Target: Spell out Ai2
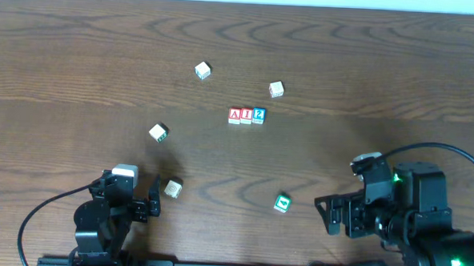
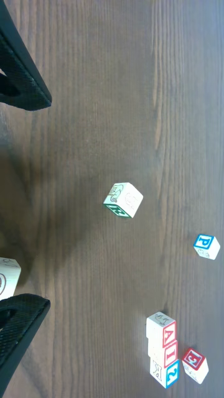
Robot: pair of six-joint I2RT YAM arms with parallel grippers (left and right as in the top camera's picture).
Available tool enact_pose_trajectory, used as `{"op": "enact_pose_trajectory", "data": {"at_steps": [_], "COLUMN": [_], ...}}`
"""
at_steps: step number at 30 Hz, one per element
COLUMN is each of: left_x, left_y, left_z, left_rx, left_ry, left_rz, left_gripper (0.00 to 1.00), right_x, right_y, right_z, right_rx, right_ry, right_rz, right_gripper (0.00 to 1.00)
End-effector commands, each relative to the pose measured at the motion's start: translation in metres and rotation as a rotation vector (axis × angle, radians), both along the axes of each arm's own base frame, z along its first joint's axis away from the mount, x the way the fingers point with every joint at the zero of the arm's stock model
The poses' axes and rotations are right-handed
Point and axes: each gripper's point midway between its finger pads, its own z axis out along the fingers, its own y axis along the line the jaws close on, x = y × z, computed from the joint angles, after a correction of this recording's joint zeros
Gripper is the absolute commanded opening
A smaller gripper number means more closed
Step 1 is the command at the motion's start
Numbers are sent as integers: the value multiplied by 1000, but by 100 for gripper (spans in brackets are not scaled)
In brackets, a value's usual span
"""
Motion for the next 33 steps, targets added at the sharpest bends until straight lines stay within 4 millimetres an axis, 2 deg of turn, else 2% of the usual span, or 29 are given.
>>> {"op": "enact_pose_trajectory", "data": {"at_steps": [1,4,7,11,13,17,24,29,33], "left_x": [0,1,0,1,1,1,0,0,1], "left_y": [1,1,1,1,1,1,1,1,1], "left_z": [-3,-3,-3,-3,-3,-3,-3,-3,-3], "left_rx": [19,19,19,19,19,19,19,19,19], "left_ry": [-4,-4,-4,-4,-4,-4,-4,-4,-4], "left_rz": [-3,-3,-3,-3,-3,-3,-3,-3,-3], "left_gripper": [96,95,95,95,96,95,95,95,95], "right_x": [19,37,36,26,22,19,17,15,15], "right_y": [-10,-12,-19,-31,-38,-43,-43,-41,-41], "right_z": [11,29,26,3,-16,-48,-105,-128,-129], "right_rx": [-52,-69,-126,-170,-182,-191,-187,-179,-180], "right_ry": [-126,-343,-488,-587,-596,-573,-488,-457,-456], "right_rz": [-24,3,38,15,-17,-48,-37,-27,-27], "right_gripper": [99,99,99,99,99,99,99,99,99]}}
